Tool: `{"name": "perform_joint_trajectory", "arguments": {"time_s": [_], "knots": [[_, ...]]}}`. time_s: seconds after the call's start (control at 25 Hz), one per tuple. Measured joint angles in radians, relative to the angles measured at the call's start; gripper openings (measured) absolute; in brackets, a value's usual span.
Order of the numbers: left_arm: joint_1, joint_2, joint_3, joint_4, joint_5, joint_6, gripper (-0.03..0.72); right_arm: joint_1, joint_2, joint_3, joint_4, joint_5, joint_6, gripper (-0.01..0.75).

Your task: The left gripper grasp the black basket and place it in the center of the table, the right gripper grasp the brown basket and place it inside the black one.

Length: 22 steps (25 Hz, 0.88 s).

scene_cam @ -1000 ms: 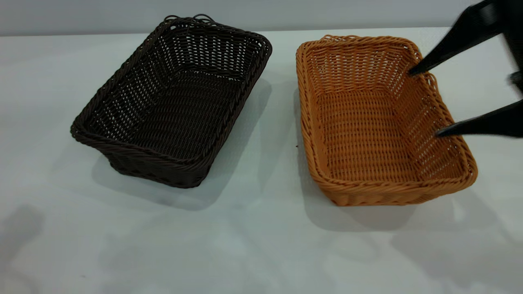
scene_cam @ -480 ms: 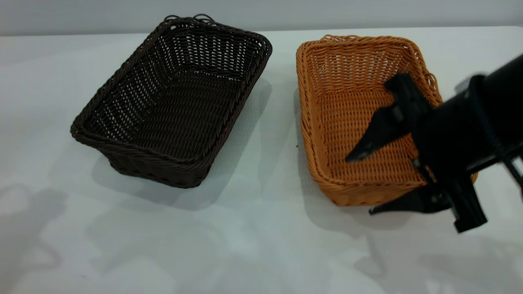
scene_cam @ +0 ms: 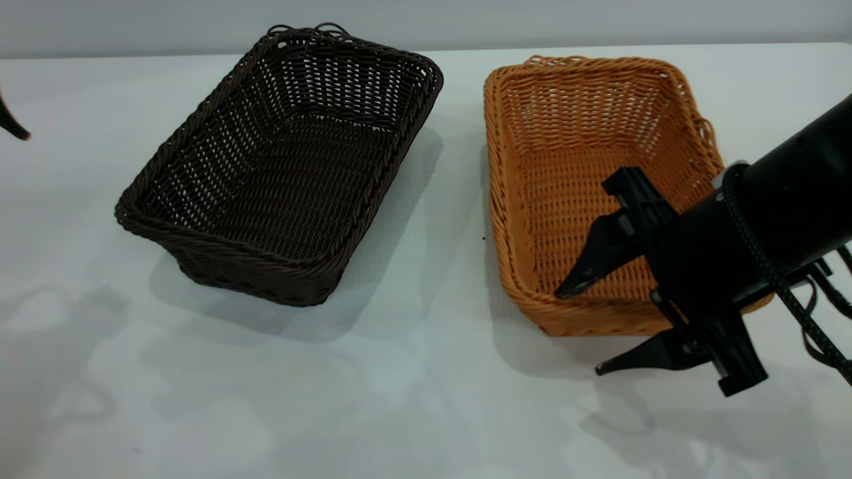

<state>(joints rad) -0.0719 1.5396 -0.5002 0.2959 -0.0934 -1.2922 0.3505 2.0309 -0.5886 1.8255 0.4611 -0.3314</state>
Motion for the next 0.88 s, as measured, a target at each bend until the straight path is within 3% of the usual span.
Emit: {"name": "perform_joint_trajectory", "arguments": {"time_s": [0.4, 0.88], "knots": [[-0.148, 0.196, -0.004, -0.033, -0.191, -0.145, 0.580, 0.000, 0.017, -0.038, -0.003, 0.000, -0.001, 0.461], [-0.153, 0.441, -0.009, -0.073, -0.458, -0.245, 0.580, 0.000, 0.019, -0.041, -0.003, -0.012, -0.001, 0.460]]}}
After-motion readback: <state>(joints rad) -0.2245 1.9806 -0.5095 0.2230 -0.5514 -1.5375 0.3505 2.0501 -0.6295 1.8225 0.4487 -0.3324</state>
